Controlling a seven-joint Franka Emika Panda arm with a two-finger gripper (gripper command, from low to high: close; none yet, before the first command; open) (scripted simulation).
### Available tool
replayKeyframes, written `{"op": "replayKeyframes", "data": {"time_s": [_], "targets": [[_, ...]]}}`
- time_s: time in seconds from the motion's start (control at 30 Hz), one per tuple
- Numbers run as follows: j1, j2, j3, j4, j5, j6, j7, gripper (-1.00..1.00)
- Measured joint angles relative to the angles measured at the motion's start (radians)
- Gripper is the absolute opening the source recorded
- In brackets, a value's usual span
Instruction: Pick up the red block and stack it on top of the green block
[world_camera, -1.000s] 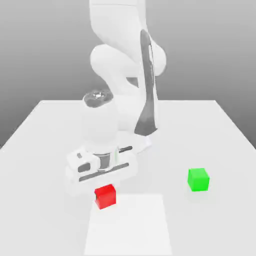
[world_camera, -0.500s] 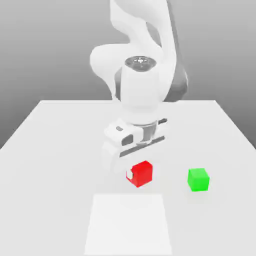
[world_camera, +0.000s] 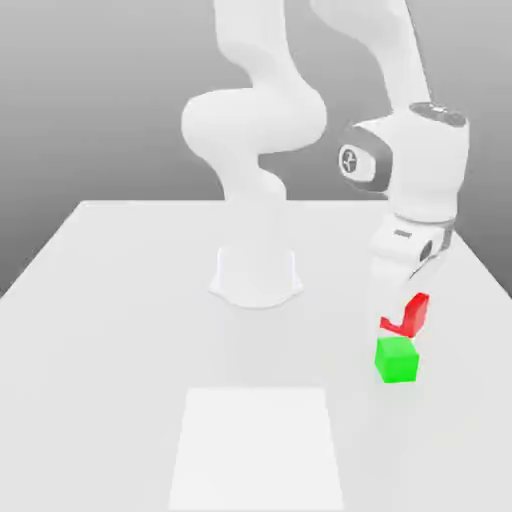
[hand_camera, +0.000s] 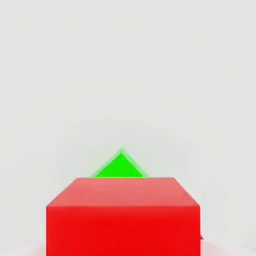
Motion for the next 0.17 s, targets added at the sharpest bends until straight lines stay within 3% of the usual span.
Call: {"op": "replayKeyframes", "data": {"time_s": [0.07, 0.1, 0.17], "targets": [[-0.007, 0.062, -0.010, 0.000, -0.062, 0.059, 0.042, -1.00], [-0.011, 0.081, -0.013, 0.000, -0.081, 0.077, 0.056, 1.00], [-0.018, 0.081, -0.013, 0.000, -0.081, 0.077, 0.056, 1.00]]}}
